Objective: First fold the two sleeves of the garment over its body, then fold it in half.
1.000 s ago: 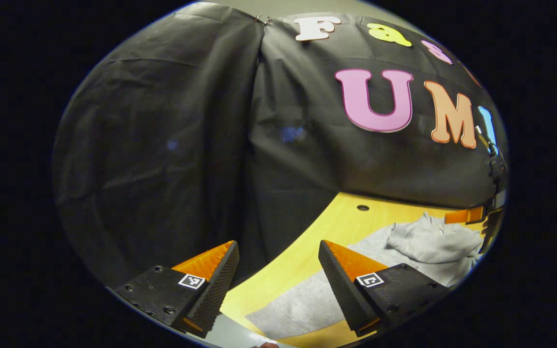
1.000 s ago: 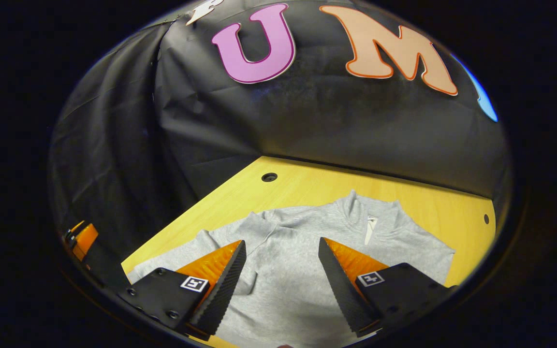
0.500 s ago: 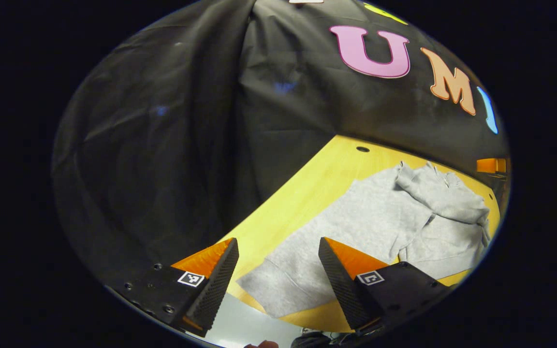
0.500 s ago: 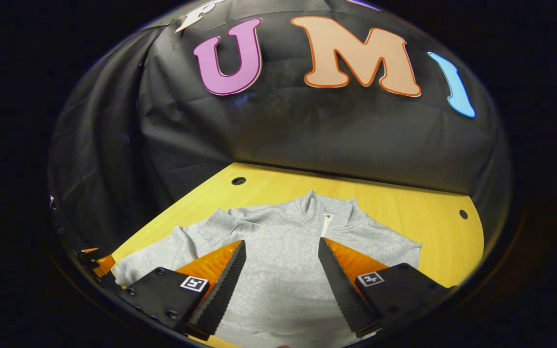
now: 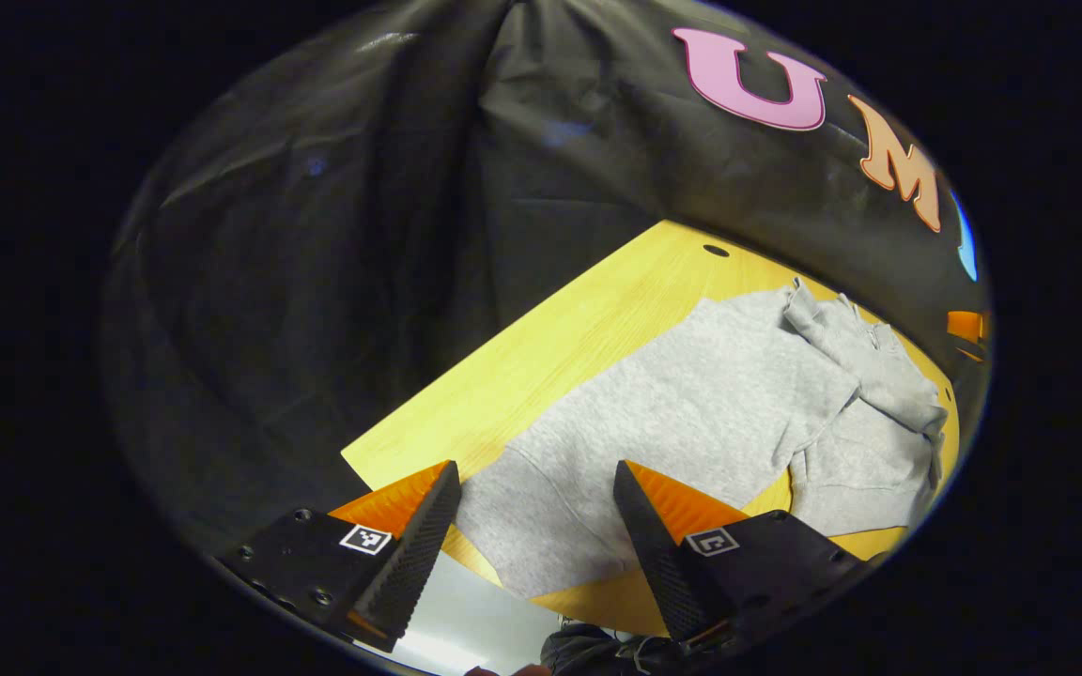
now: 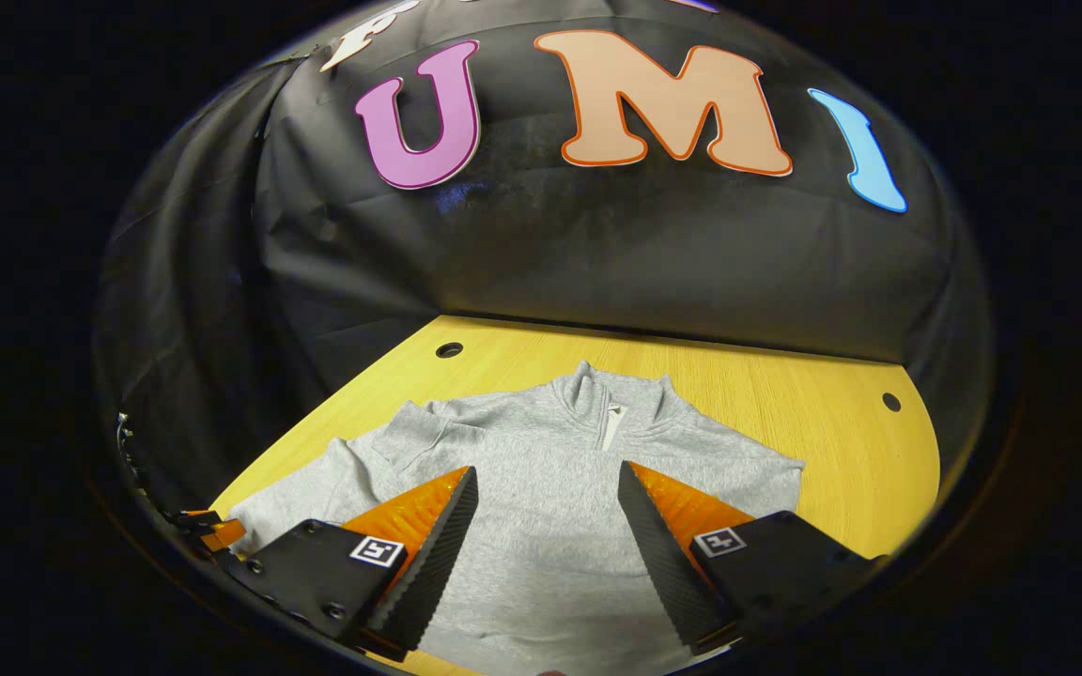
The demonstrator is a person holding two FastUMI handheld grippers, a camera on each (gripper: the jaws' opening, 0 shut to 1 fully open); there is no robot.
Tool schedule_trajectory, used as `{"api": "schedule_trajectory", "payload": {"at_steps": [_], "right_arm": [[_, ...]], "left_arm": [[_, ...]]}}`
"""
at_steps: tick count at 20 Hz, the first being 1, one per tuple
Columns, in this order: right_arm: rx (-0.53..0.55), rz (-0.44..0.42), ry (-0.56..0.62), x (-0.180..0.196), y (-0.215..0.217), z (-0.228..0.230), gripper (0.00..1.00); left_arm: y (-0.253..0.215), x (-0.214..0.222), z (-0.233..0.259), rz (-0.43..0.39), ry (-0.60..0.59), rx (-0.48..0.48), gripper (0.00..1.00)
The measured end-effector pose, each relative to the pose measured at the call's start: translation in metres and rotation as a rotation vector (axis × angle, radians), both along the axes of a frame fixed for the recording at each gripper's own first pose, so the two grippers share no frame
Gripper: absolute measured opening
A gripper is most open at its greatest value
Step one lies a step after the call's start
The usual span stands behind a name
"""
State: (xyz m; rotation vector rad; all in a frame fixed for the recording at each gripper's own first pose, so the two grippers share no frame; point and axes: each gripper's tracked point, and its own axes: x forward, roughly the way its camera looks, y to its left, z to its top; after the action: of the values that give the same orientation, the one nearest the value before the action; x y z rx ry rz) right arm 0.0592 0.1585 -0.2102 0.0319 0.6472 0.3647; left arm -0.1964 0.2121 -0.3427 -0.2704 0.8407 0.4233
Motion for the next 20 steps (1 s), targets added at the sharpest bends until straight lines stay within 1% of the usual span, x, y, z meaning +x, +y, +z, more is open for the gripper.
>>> {"api": "schedule_trajectory", "payload": {"at_steps": [1,2,3,4,6,8,9,11,12,13,15,16,18,20], "right_arm": [[-0.002,0.004,-0.002,0.000,0.001,0.001,0.96],[-0.004,0.008,-0.002,-0.002,0.002,-0.001,0.96],[-0.008,0.013,-0.002,-0.003,0.002,-0.001,0.96],[-0.012,0.016,-0.003,-0.004,0.002,-0.001,0.96],[-0.013,0.017,-0.005,-0.006,0.002,-0.002,0.96],[-0.016,0.014,-0.003,-0.007,0.000,-0.001,0.96],[-0.014,0.011,-0.004,-0.006,-0.002,0.000,0.96],[-0.009,-0.001,-0.013,-0.003,-0.004,0.003,0.96],[-0.008,-0.008,-0.017,-0.003,-0.008,0.005,0.96],[-0.007,-0.016,-0.018,-0.002,-0.012,0.006,0.96],[-0.004,-0.039,-0.020,-0.001,-0.020,0.009,0.96],[0.003,-0.052,-0.023,-0.001,-0.023,0.010,0.96],[0.009,-0.071,-0.027,-0.003,-0.034,0.012,0.96],[0.002,-0.080,-0.035,-0.006,-0.043,0.012,0.96]], "left_arm": [[0.000,0.000,-0.003,-0.009,0.009,0.019,0.97],[0.001,0.003,-0.005,-0.035,0.015,0.052,0.98],[-0.001,-0.002,-0.008,-0.073,0.051,0.073,0.96],[0.000,0.006,-0.003,-0.089,0.014,0.086,0.96],[-0.005,0.004,-0.001,-0.083,0.024,0.063,0.82],[-0.003,0.004,-0.006,-0.079,0.032,0.058,0.78],[0.001,0.004,-0.001,-0.078,0.017,0.065,0.62],[0.008,0.002,-0.001,-0.053,0.025,0.060,0.25],[0.009,0.004,-0.001,-0.025,0.021,0.032,0.18],[0.010,0.006,-0.005,0.014,0.026,-0.012,0.04],[0.009,0.010,-0.001,0.081,0.010,-0.112,0.00],[0.011,0.012,0.002,0.096,0.001,-0.141,0.00],[0.024,0.020,0.012,0.088,-0.017,-0.117,0.01],[0.028,0.031,0.029,0.051,-0.022,-0.079,0.00]]}}
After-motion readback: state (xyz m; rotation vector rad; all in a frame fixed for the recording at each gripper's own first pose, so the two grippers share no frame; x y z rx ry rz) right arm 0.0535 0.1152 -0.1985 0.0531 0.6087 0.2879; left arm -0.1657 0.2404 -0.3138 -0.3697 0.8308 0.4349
